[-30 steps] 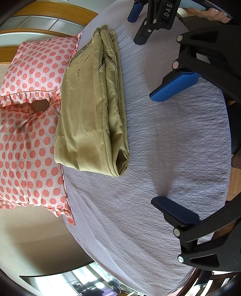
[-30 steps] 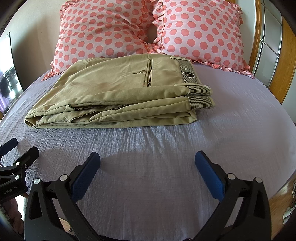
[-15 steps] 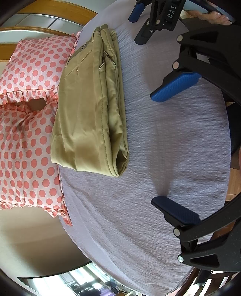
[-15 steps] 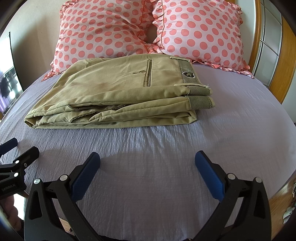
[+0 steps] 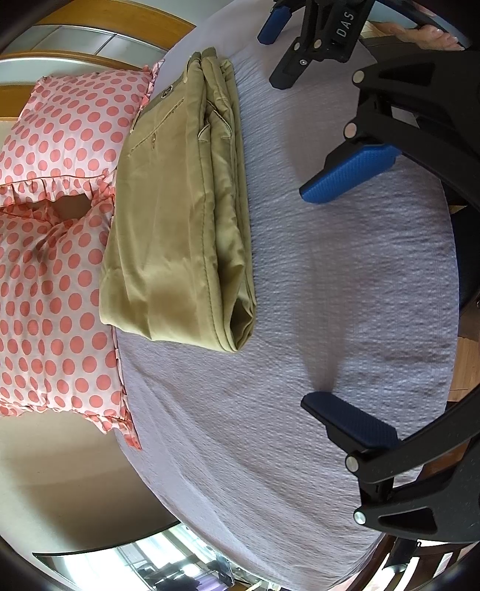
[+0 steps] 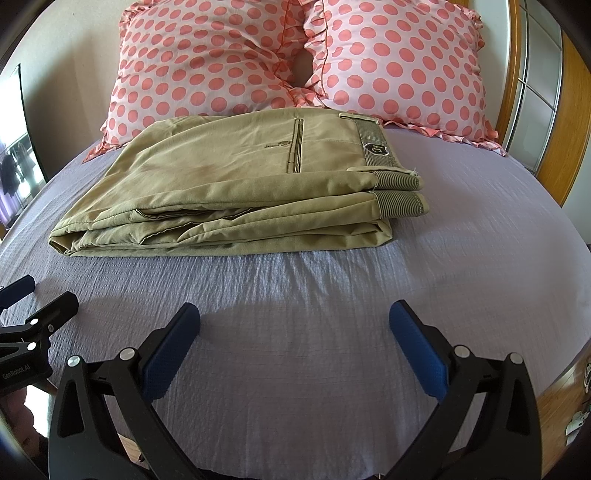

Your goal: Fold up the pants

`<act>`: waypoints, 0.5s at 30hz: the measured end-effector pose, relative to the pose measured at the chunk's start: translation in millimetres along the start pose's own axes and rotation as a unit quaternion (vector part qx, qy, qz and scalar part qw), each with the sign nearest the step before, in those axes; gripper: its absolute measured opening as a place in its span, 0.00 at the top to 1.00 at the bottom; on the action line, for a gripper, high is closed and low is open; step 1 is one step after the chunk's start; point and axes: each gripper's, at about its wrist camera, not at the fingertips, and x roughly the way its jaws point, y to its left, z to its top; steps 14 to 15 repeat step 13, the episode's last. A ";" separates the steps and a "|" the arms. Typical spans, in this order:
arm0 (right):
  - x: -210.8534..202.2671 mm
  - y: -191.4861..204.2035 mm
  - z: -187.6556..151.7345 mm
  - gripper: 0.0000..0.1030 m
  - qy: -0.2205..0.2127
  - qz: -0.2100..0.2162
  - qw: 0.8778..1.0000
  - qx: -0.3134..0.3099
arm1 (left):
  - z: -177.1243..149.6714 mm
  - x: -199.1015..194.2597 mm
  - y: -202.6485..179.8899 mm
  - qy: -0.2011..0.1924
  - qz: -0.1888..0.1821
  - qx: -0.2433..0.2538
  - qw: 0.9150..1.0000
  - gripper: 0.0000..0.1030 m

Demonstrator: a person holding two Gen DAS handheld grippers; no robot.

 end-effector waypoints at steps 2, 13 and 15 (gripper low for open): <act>-0.1 0.1 0.0 0.01 0.000 0.000 1.000 0.000 | -0.6 0.0 0.1 0.000 0.000 0.000 1.000 0.02; 0.1 -1.0 -0.2 0.01 0.000 0.001 1.000 -0.001 | -0.2 0.2 0.2 -0.003 0.000 0.002 1.000 0.02; 0.1 -1.0 -0.2 0.01 0.000 0.001 1.000 -0.001 | -0.2 0.2 0.2 -0.003 0.000 0.002 1.000 0.02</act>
